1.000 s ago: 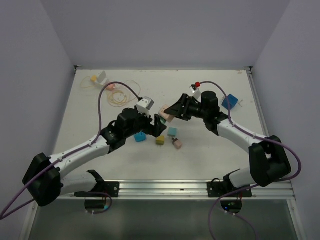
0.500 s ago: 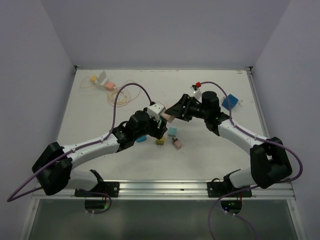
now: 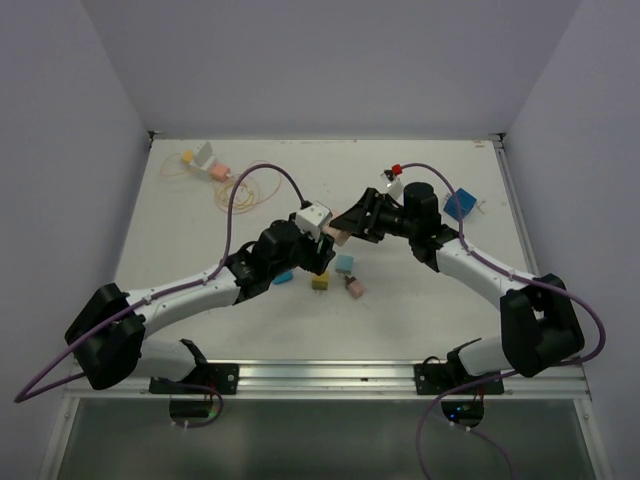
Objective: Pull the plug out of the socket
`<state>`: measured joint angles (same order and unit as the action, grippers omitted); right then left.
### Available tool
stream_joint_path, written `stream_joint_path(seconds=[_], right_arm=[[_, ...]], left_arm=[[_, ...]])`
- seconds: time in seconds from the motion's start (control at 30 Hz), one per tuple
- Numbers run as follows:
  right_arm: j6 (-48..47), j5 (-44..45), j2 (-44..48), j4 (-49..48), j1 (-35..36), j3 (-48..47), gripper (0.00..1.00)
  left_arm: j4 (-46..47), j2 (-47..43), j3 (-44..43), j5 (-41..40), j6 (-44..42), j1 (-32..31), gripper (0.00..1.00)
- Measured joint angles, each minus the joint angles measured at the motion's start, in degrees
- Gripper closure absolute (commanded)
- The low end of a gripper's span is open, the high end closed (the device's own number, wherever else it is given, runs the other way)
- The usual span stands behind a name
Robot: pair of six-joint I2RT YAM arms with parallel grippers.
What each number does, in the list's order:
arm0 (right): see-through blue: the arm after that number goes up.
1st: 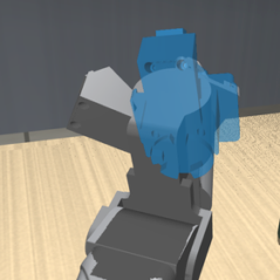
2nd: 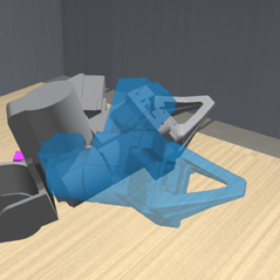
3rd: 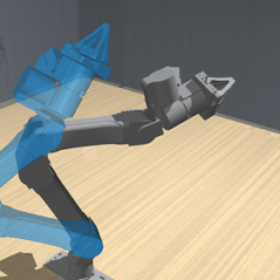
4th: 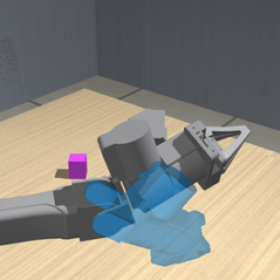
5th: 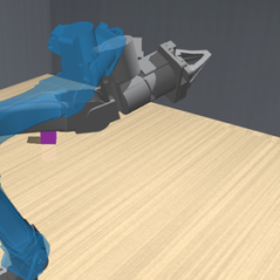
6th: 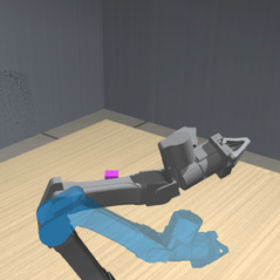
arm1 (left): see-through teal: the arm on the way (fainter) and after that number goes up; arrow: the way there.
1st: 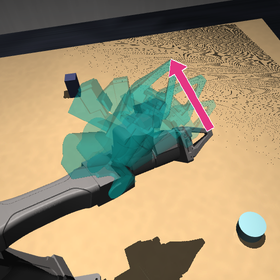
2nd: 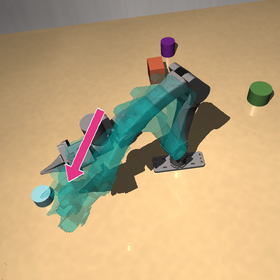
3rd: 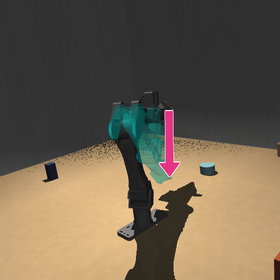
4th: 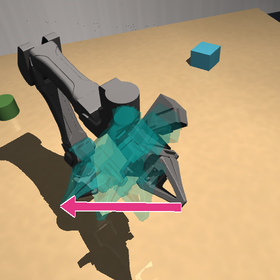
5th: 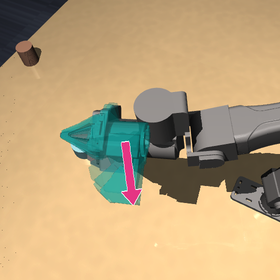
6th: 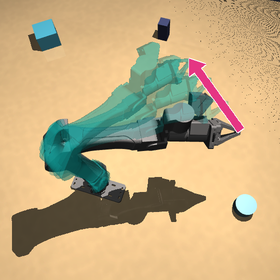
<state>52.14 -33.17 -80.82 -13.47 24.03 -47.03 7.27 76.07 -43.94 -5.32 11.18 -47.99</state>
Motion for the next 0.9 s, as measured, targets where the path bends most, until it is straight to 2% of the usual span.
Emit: stream_joint_path(seconds=[0.1,0.13,0.2,0.23,0.3,0.63,0.9], right_arm=[[0.0,0.0,0.0,0.0,0.0,0.0,1.00],[0.0,0.0,0.0,0.0,0.0,0.0,1.00],[-0.2,0.0,0.0,0.0,0.0,0.0,1.00],[-0.3,0.0,0.0,0.1,0.0,0.0,1.00],[-0.5,0.0,0.0,0.2,-0.1,0.0,1.00],[0.6,-2.5,-1.8,0.7,-0.9,-0.4,1.00],[0.6,-8.1,-4.6,5.7,-3.6,-6.2,1.00]], left_arm=[[0.5,0.1,0.0,-0.1,0.3,-0.1,0.45],[0.9,0.3,0.0,-0.1,0.3,-0.1,0.57],[1.2,0.7,-0.1,-0.1,0.5,-0.1,0.73],[1.5,0.9,-0.1,0.0,0.5,-0.1,0.88],[1.6,1.0,-0.1,0.0,0.8,-0.1,1.00],[2.4,-0.2,2.3,0.3,3.2,-0.5,1.00],[5.2,-2.1,3.6,-0.6,5.9,-1.0,1.00]])
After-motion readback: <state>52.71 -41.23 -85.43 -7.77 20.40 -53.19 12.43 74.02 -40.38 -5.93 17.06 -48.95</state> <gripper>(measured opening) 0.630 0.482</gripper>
